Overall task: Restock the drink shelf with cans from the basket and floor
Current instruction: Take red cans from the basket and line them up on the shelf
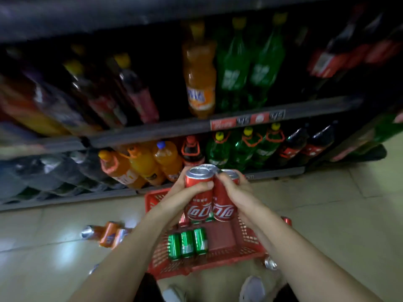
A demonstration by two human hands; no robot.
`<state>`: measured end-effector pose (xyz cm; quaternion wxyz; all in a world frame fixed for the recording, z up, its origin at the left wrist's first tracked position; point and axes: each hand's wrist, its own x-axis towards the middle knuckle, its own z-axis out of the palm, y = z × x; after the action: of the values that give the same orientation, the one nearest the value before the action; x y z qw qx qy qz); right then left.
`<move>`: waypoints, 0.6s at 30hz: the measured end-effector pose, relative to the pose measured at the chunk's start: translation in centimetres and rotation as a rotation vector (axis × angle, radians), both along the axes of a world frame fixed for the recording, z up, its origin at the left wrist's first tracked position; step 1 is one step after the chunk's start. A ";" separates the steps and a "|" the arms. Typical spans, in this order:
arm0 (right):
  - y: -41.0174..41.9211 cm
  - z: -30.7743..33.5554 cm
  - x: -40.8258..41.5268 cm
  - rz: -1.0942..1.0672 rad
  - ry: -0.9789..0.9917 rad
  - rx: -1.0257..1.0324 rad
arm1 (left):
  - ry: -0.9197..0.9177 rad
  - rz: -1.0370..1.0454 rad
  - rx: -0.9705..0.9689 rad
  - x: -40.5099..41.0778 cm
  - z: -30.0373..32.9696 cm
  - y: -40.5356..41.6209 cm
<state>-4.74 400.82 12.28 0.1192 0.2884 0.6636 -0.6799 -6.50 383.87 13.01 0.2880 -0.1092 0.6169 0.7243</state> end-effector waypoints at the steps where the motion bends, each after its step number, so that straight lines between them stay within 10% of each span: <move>1: -0.4 4.2 -0.3 -0.002 0.035 -0.017 | 0.042 -0.003 -0.001 -0.4 4.2 -0.3; 18: -4.9 68.1 -0.1 0.111 0.704 -0.113 | 0.749 0.027 -0.043 0.8 68.6 -5.3</move>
<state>-4.85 395.89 80.33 -0.0641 -0.0067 0.6401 -0.7656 -5.71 378.53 81.60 0.0305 0.1491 0.6931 0.7046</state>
